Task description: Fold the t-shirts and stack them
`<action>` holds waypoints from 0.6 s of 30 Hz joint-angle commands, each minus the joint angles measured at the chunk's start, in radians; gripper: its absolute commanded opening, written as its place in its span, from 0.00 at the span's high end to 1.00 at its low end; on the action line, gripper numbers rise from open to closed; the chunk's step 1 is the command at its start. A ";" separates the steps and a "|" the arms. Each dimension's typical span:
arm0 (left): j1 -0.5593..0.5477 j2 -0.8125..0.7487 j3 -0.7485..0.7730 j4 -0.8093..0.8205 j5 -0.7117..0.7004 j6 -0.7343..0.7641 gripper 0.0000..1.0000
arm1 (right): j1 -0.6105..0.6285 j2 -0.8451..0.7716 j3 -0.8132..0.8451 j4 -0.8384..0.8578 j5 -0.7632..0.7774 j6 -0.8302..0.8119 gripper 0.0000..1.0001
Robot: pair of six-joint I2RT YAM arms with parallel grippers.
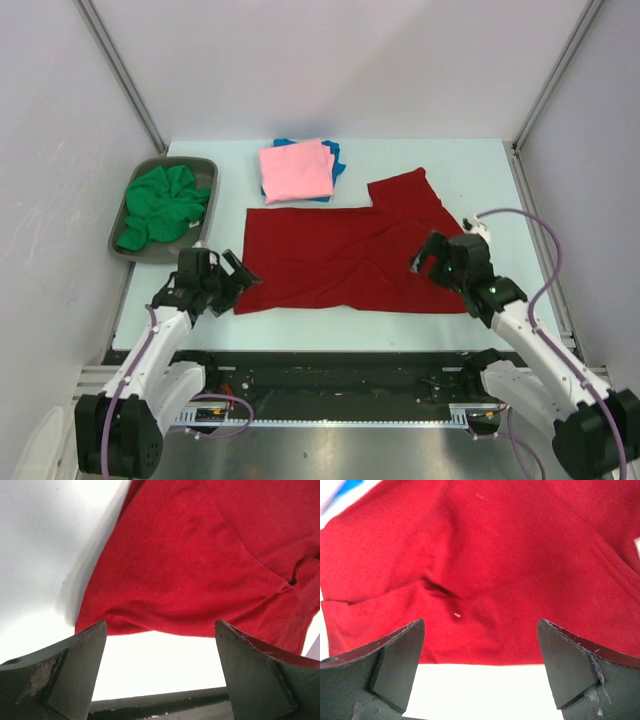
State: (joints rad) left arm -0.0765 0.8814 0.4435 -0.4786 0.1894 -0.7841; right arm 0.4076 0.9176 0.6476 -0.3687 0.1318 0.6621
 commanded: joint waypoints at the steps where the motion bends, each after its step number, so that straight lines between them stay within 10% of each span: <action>1: 0.001 -0.096 0.057 -0.139 0.031 -0.010 0.05 | -0.070 -0.173 -0.121 -0.203 0.025 0.134 0.00; 18: -0.204 -0.306 -0.227 -0.101 -0.010 -0.411 0.07 | -0.030 -0.513 -0.316 -0.334 0.020 0.393 0.03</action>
State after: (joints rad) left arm -0.2424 0.5285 0.2268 -0.6083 0.2642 -1.0847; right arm 0.3698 0.4088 0.3405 -0.6933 0.1215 0.9989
